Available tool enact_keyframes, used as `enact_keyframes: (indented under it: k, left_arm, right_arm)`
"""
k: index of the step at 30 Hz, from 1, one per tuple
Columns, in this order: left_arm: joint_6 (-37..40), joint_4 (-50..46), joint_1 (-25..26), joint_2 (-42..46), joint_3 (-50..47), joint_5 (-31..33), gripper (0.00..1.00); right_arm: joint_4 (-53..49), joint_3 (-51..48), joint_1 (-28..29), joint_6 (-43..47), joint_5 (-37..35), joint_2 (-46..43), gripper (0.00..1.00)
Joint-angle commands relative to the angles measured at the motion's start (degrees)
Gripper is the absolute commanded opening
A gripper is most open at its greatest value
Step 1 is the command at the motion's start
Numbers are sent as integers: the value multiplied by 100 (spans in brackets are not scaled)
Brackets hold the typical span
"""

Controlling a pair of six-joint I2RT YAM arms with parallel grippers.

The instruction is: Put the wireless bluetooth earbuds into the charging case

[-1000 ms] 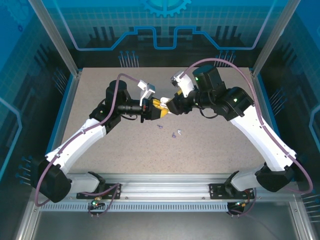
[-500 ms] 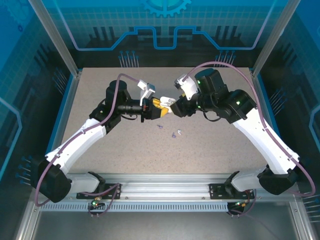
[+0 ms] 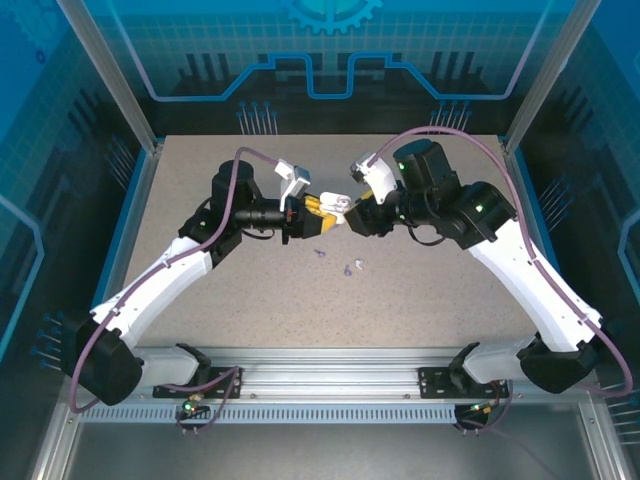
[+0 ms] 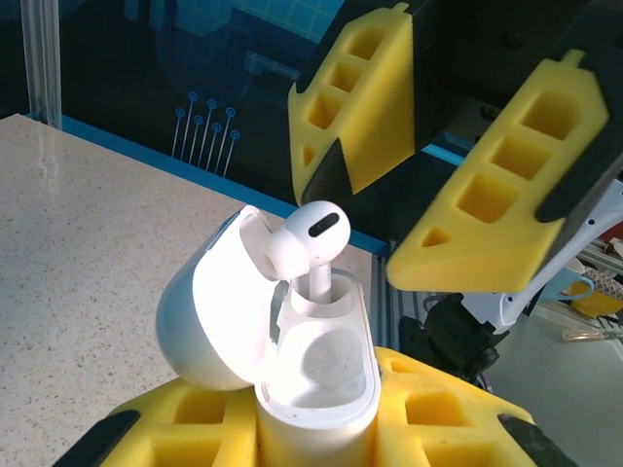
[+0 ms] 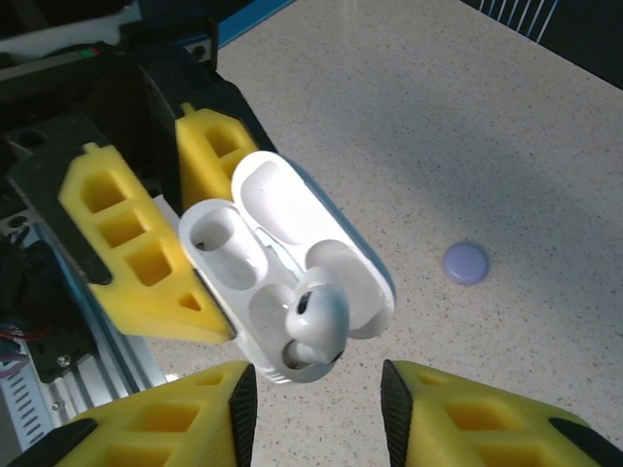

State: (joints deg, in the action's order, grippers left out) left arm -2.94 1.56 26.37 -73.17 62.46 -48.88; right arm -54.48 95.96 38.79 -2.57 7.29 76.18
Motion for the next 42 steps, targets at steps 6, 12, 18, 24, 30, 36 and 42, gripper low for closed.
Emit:
enact_keyframes:
  k: [6,12,18,24,30,36,42]
  left_arm:
    - [162,-22,0,118,39,19,3]
    - [153,-22,-5,117,43,10,3]
    - [165,-18,0,110,39,11,3]
    - [167,-15,-4,127,39,10,3]
    - [180,-38,-5,116,47,37,3]
    - [189,-21,-9,129,65,67,2]
    - [137,28,-14,145,65,115,2]
  right_arm:
    - [227,158,-56,-133,339,-34,41]
    - [89,470,-21,-195,292,332,32]
    - [26,516,-3,-201,230,432,32]
    - [-62,547,4,-181,323,527,36]
    - [-97,582,40,-171,387,584,41]
    - [-212,608,61,-122,365,687,35]
    - [-152,407,25,-119,334,520,25]
